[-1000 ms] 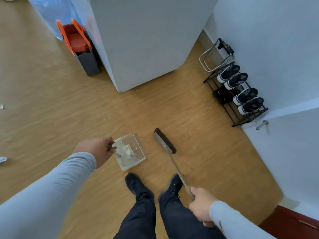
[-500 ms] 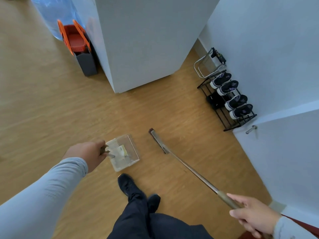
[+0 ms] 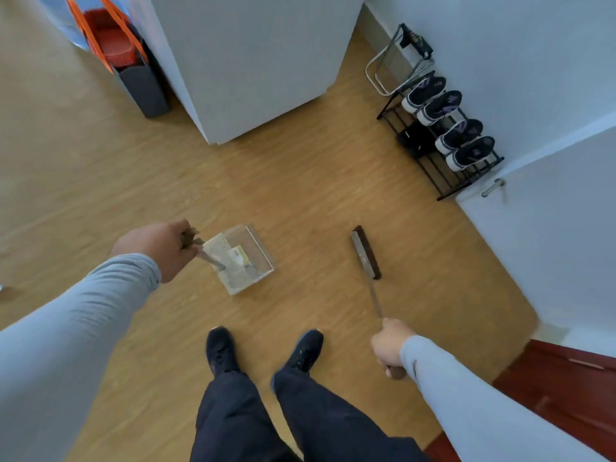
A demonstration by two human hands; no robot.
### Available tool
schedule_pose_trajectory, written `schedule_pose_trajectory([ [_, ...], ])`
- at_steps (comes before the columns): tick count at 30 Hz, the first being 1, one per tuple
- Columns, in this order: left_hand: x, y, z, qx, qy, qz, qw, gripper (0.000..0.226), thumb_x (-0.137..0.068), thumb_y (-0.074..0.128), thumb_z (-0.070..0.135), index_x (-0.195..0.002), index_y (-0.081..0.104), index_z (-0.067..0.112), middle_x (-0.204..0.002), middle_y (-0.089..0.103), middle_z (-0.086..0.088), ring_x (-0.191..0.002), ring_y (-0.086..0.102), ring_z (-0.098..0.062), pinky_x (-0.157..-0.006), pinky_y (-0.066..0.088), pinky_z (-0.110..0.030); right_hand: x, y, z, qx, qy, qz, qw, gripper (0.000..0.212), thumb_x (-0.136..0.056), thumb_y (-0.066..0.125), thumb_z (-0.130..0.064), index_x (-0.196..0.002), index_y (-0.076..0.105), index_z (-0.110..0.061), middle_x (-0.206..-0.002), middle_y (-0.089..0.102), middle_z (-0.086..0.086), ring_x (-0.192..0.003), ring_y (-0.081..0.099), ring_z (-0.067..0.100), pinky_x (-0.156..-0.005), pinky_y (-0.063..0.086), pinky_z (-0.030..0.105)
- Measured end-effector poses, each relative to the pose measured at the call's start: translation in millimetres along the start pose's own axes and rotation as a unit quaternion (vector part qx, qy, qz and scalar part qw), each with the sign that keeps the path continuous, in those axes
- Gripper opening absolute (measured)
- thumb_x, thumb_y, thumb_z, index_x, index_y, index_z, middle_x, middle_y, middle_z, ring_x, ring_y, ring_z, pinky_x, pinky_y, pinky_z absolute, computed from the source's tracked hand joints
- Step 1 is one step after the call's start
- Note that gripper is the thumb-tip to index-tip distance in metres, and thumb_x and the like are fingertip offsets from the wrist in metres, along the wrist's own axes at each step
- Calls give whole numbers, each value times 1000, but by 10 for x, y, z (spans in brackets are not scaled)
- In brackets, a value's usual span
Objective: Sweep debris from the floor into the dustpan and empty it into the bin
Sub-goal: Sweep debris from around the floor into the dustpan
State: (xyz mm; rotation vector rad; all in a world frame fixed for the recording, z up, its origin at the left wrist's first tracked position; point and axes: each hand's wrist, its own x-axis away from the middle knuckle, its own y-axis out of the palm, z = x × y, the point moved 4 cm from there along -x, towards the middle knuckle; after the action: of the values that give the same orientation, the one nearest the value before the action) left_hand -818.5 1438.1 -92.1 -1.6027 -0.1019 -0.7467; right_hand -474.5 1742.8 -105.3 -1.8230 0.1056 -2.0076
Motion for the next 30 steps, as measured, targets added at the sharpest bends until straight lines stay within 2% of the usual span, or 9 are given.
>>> schedule_pose_trajectory([
  [5,103,-11,-62,13,7,-14,1000,22,-93,54,54,-99,53,32,-79,63,6,-66,62,-21,-58,57,-34,408,858,288,72,-54,-22,996,82,-92,39,-11,-160,1,-36,-141,46,-2,-94,56,17,-83,52,31],
  [9,293,-62,-308,45,30,-19,998,20,-92,58,51,-95,57,32,-78,63,6,-68,61,-21,-58,50,-31,797,977,569,83,-70,-39,993,84,-92,40,-10,-160,2,-40,-151,42,-4,-105,60,19,-84,56,28],
  [11,387,-137,-510,56,47,-11,997,19,-90,60,52,-90,57,33,-75,62,8,-66,60,-19,-57,49,-30,929,852,721,40,-70,-41,996,78,-95,43,-14,-160,9,-40,-141,51,-2,-95,65,18,-77,59,29],
  [13,482,-219,-697,43,72,-15,996,19,-90,60,54,-87,55,36,-73,62,11,-64,60,-15,-56,49,-29,1057,691,920,-46,-52,-53,996,77,-94,49,-16,-159,18,-40,-102,67,1,-64,61,15,-54,55,30],
  [16,628,-243,-825,-28,117,-36,992,17,-91,55,58,-92,53,40,-74,61,18,-62,59,-8,-53,50,-26,1251,591,1240,-153,-20,-59,986,83,-88,55,-10,-158,21,-39,-57,54,4,-42,44,15,-42,38,27],
  [19,736,-103,-782,-80,148,-59,984,16,-92,51,57,-93,52,41,-74,59,20,-62,58,-4,-51,47,-25,1340,814,1191,-169,0,-21,985,83,-88,51,-9,-158,20,-38,-56,55,4,-40,43,16,-41,37,25],
  [22,812,111,-734,-92,162,-64,980,17,-94,48,55,-87,47,40,-72,57,18,-60,55,-4,-47,41,-24,1245,1295,712,-114,-8,2,993,74,-92,40,-10,-158,20,-34,-82,61,8,-45,46,19,-40,39,22],
  [26,807,208,-960,-81,146,-54,984,17,-93,48,57,-87,46,41,-70,57,19,-58,56,-6,-45,40,-23,1204,2030,-99,-56,-62,-49,995,46,-90,37,-4,-134,42,-13,-71,48,9,-46,43,19,-42,34,21],
  [30,790,260,-1037,-81,154,-40,984,17,-93,47,58,-88,45,41,-69,59,17,-58,57,-8,-45,39,-24,1537,2413,-388,-211,-44,-135,967,31,-91,52,-4,-122,49,3,-77,49,6,-61,47,14,-57,37,19],
])
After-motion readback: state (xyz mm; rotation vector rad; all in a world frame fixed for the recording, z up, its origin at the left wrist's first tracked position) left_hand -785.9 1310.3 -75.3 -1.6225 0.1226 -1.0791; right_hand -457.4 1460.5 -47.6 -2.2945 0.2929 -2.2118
